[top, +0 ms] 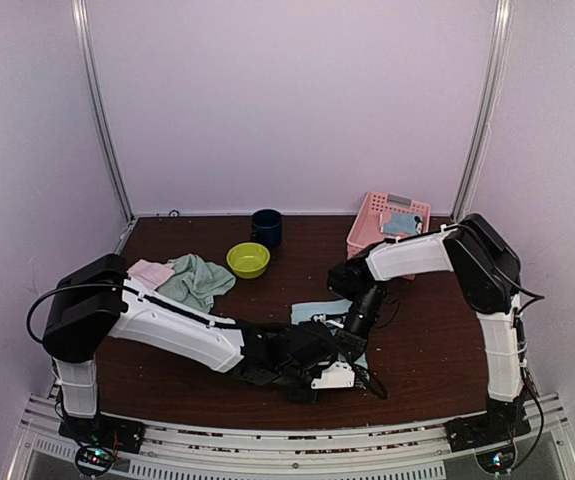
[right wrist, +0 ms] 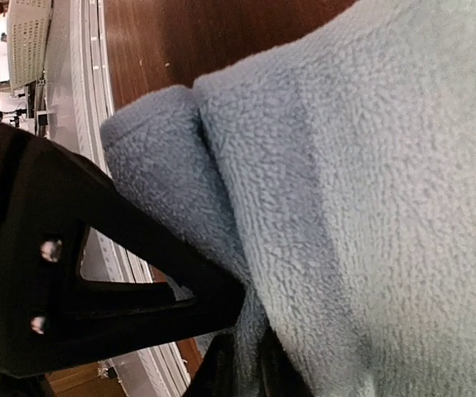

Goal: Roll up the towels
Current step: Roll the towel at the center of the board.

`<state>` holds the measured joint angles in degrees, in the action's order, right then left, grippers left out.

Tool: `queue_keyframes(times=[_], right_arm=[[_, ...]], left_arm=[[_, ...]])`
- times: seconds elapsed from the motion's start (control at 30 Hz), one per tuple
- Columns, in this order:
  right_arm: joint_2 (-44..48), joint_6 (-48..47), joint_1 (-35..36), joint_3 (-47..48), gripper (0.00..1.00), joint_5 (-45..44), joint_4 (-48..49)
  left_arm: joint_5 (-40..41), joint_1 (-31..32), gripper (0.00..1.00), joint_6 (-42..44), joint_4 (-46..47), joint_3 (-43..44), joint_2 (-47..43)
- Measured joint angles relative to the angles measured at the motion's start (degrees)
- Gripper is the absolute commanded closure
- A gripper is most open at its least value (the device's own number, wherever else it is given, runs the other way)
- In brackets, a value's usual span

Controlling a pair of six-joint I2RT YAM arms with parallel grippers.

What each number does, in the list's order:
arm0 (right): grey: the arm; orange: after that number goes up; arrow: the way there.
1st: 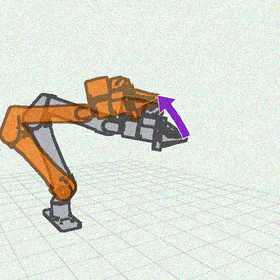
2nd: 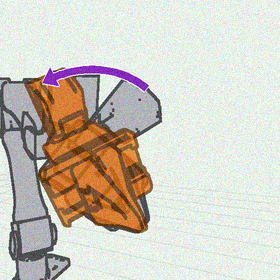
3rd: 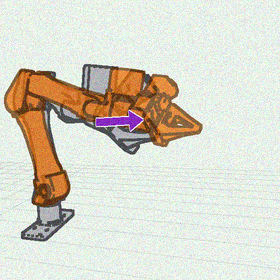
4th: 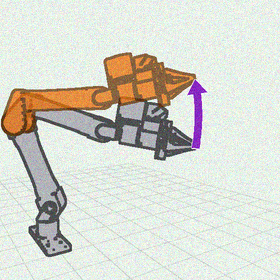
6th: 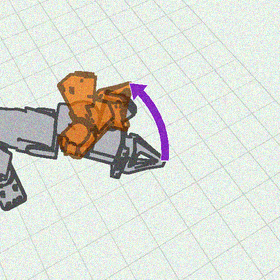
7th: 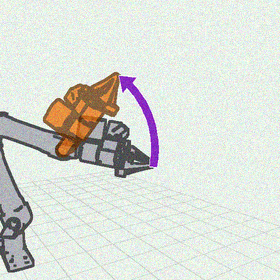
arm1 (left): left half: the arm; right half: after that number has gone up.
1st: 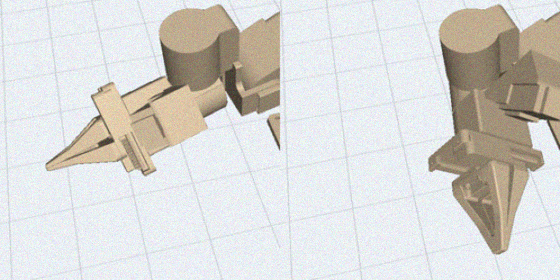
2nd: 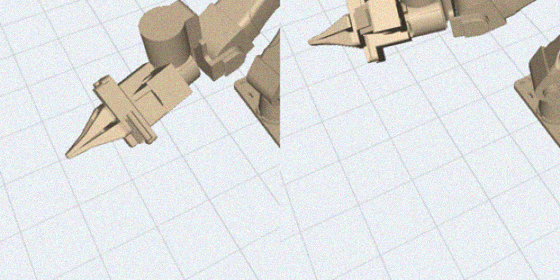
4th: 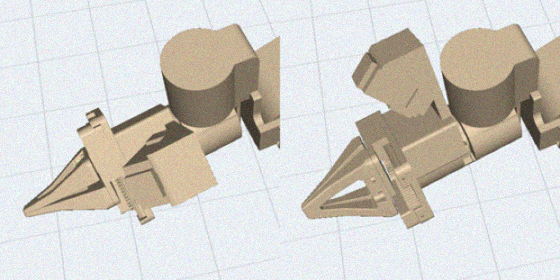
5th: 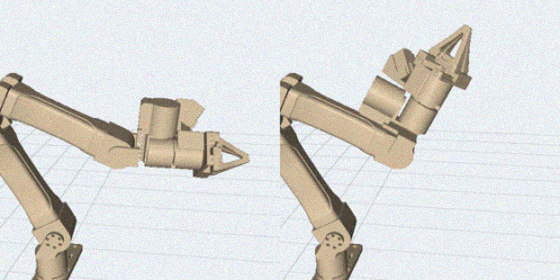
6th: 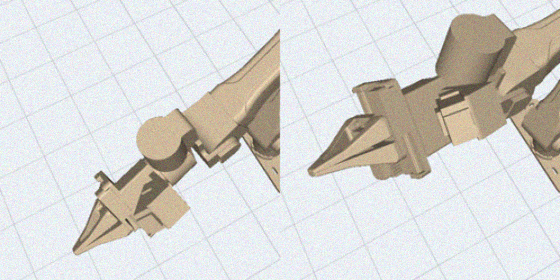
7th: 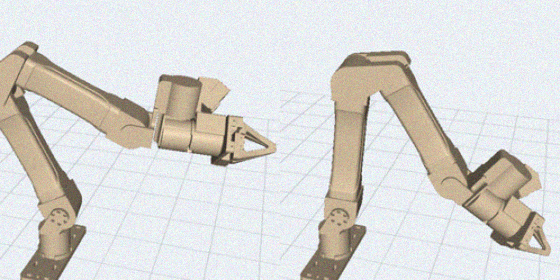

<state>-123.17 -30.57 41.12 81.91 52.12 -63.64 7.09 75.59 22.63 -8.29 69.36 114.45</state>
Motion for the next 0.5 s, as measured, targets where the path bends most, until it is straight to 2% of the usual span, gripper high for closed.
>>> queue_keyframes(times=[0.1, 0.2, 0.33, 0.5], right_arm=[[0.9, -0.8, -0.3, 2.1, 0.74, -1.2, -1.0], [3.8, -0.6, -1.5, 4.1, 0.73, -2.8, -1.2], [9.0, 0.9, -4.0, 5.8, 0.77, -6.6, 0.0], [11.4, 4.1, -5.4, 4.3, 0.81, -16.7, 3.9]], left_arm=[[-0.1, 0.0, 0.86, -0.4, -0.8, 0.4, 0.0], [-0.5, 0.0, 0.87, -1.1, -1.2, 0.5, 0.0], [-1.4, 0.0, 0.88, -2.6, -1.8, 0.5, -0.2], [-3.6, -0.1, 0.89, -5.0, -3.7, 0.5, -1.0]])
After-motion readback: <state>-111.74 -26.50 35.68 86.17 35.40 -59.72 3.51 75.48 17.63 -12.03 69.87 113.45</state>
